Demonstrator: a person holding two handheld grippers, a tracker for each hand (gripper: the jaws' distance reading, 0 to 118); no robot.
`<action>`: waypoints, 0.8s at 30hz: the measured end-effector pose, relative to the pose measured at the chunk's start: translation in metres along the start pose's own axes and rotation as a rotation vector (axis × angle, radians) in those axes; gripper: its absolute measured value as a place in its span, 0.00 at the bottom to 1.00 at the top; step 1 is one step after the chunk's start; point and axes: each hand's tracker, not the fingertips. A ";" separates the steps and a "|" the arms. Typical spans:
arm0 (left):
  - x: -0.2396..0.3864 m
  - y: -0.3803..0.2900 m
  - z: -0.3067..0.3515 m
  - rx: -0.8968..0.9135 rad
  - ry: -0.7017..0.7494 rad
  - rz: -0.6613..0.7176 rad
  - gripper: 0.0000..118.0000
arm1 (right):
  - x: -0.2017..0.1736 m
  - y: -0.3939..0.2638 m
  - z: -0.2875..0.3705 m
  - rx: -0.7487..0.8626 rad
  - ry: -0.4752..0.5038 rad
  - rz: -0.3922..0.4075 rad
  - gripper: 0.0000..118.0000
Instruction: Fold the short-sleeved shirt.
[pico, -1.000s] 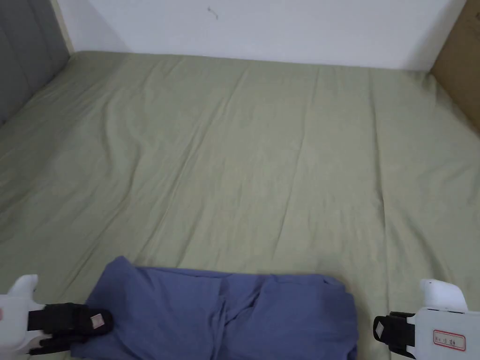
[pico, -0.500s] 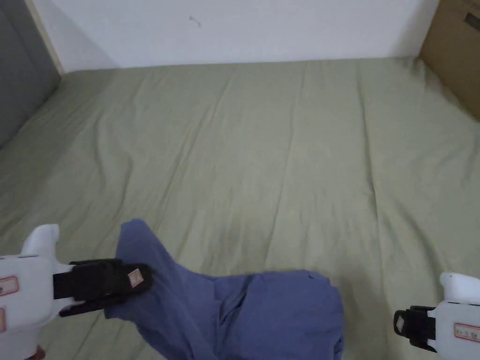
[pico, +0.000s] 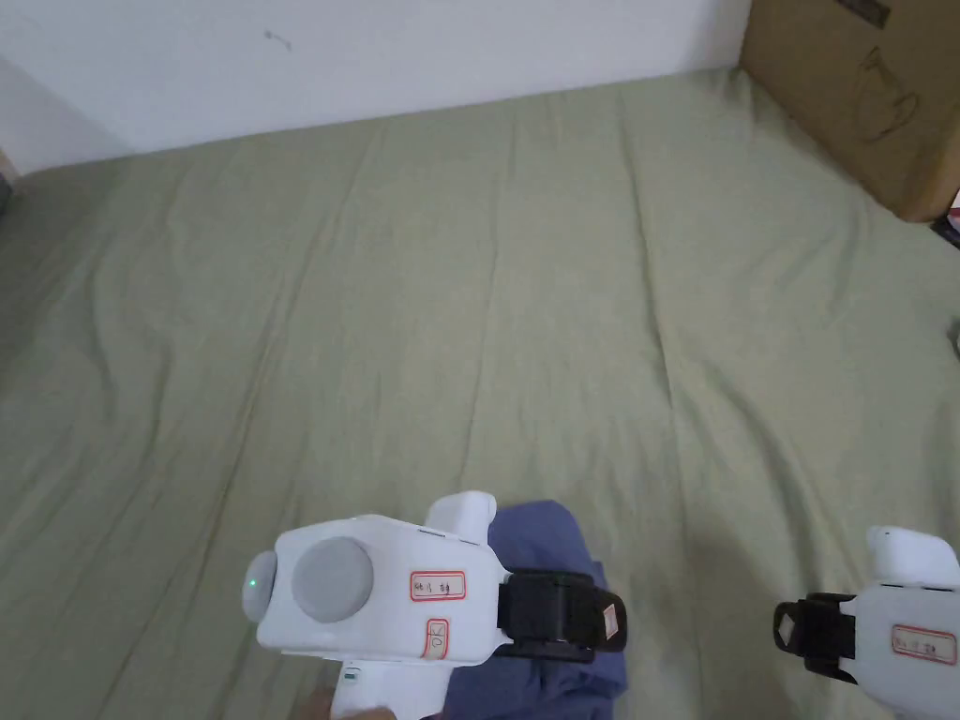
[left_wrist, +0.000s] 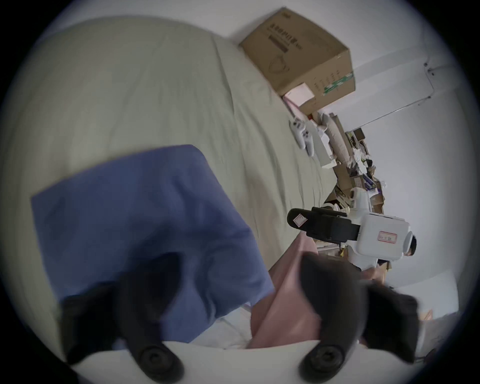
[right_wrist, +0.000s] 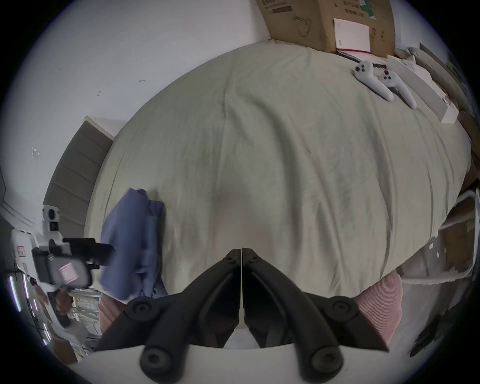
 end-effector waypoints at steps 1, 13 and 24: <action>0.000 -0.002 0.000 0.005 -0.002 0.028 0.92 | 0.002 -0.001 0.001 -0.005 -0.006 -0.009 0.01; -0.013 0.007 0.066 0.296 0.329 0.030 0.04 | -0.013 0.003 0.009 0.035 0.004 0.022 0.01; 0.019 -0.025 -0.046 0.020 0.248 -0.130 0.00 | -0.010 -0.001 0.006 0.028 0.041 -0.025 0.01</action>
